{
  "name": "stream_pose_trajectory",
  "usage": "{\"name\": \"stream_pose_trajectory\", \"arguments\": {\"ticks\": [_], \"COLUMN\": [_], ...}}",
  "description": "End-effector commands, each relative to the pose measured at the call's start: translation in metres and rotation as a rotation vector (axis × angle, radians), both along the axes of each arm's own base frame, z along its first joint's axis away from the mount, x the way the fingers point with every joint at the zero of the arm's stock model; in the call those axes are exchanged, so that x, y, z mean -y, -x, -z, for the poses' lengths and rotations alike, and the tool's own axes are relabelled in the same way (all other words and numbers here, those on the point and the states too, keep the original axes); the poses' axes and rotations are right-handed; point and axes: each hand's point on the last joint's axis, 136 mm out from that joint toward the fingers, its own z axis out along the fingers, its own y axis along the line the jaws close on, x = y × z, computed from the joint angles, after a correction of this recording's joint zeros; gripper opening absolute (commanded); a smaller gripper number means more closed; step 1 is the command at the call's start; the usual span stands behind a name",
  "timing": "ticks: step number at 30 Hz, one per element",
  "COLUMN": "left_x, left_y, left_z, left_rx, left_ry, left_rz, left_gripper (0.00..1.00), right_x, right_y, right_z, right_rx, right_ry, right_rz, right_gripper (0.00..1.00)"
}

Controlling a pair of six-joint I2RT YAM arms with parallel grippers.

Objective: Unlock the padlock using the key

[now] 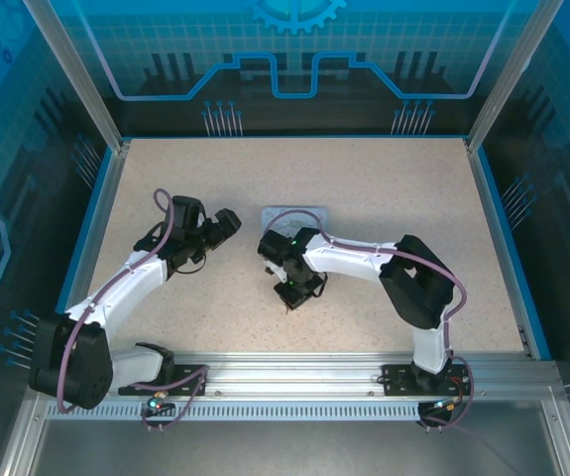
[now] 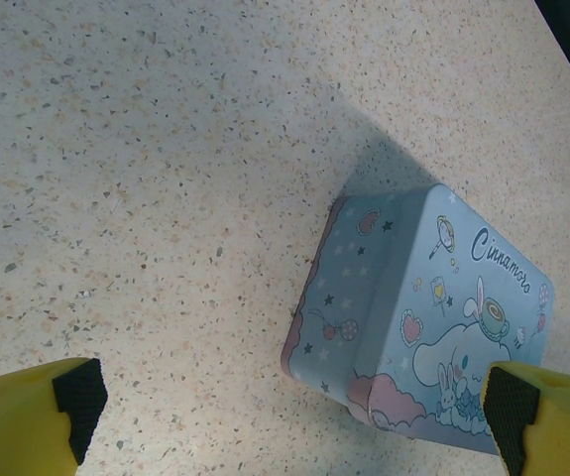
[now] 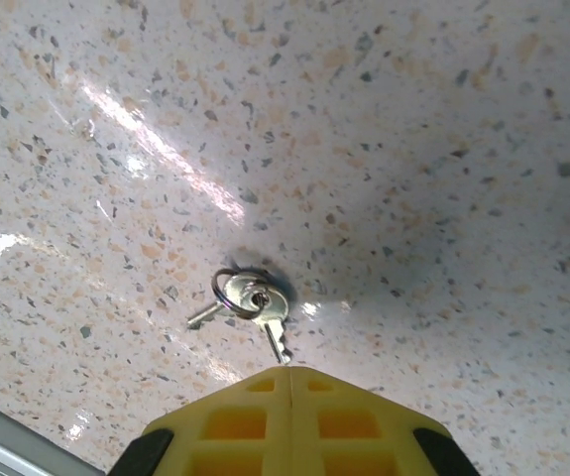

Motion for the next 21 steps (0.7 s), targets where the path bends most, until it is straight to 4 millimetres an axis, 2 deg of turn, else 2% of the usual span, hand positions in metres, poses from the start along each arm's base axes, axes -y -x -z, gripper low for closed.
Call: {"name": "stream_pose_trajectory", "arguments": {"ticks": [1, 2, 3, 4, 6, 21], "left_x": [0.000, 0.000, 0.001, 0.001, 0.001, 0.000], "left_y": [0.006, 0.006, 0.007, 0.007, 0.007, 0.008], "left_z": [-0.005, -0.006, -0.006, -0.006, -0.006, -0.007], "left_rx": [-0.011, -0.011, -0.012, -0.013, -0.013, -0.014], "left_ry": [0.024, 0.025, 0.028, 0.028, 0.030, 0.028], "left_rz": [0.005, 0.006, 0.007, 0.007, 0.007, 0.003], "left_gripper": [0.99, 0.99, 0.99, 0.99, 0.99, 0.99], "right_x": [0.006, 0.003, 0.001, -0.002, -0.007, -0.024], "right_y": [-0.003, -0.002, -0.002, -0.001, -0.001, -0.006], "right_z": [-0.008, -0.009, -0.011, -0.013, -0.016, 0.003], "right_rx": [0.016, 0.017, 0.019, 0.020, 0.020, -0.031], "right_ry": [-0.017, -0.035, -0.057, -0.081, -0.112, -0.098], "right_rz": [0.045, 0.045, 0.043, 0.039, 0.032, -0.017], "right_gripper": [0.00, 0.03, 0.17, 0.27, 0.33, 0.36]}}
